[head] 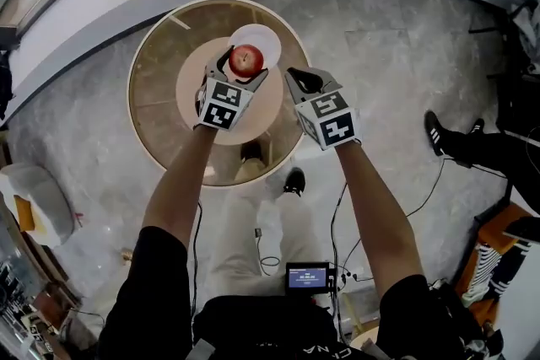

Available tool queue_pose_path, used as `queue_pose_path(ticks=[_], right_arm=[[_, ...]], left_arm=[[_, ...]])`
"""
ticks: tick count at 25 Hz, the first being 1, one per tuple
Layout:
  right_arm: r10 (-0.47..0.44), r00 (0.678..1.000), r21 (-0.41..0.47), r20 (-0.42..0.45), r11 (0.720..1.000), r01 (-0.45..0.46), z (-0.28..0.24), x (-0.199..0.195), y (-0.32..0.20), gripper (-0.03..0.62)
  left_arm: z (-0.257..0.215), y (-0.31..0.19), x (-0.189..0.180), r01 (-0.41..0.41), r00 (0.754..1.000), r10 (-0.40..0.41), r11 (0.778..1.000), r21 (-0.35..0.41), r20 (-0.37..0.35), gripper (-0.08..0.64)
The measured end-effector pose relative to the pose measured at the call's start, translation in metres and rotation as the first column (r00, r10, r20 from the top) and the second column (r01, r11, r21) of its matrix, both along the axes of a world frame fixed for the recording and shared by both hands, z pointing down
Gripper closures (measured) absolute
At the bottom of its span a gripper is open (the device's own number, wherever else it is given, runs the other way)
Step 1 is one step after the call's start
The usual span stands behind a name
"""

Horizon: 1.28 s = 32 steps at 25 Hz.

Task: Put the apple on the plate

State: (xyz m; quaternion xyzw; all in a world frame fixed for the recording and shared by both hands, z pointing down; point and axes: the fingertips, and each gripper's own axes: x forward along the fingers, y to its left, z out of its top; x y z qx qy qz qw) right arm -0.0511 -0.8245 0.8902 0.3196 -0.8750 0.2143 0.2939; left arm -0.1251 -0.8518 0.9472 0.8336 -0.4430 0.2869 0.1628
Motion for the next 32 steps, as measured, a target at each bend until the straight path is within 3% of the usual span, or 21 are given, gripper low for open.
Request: queue_pose_path(ticks=[6,16,26,32], right_arm=[[-0.012,1.0,-0.031,-0.008,0.999,0.012,0.074,-0.014,-0.02,0.56],[-0.004,1.0,-0.088,-0.01,0.996,0.003,0.099,-0.011,-0.018,0.56],[-0.001,1.0,-0.104,-0.001,0.995,0.001,0.085,-0.008,-0.014,0.56],[-0.015,0.999,-0.104,-0.044,0.995,0.01,0.031,-0.002,0.003,0.56]], left_arm=[[0.067,-0.044,-0.003,0.024,1.0,-0.024,1.0,0.015,-0.008,0.172],[0.103,-0.054,-0.003,0.016,1.0,-0.016,1.0,-0.003,-0.004,0.172],[0.094,-0.045,-0.011,0.02,1.0,-0.02,1.0,-0.009,-0.007,0.121],[0.016,-0.008,-0.04,0.069,0.998,-0.069,0.998,-0.012,0.0,0.121]])
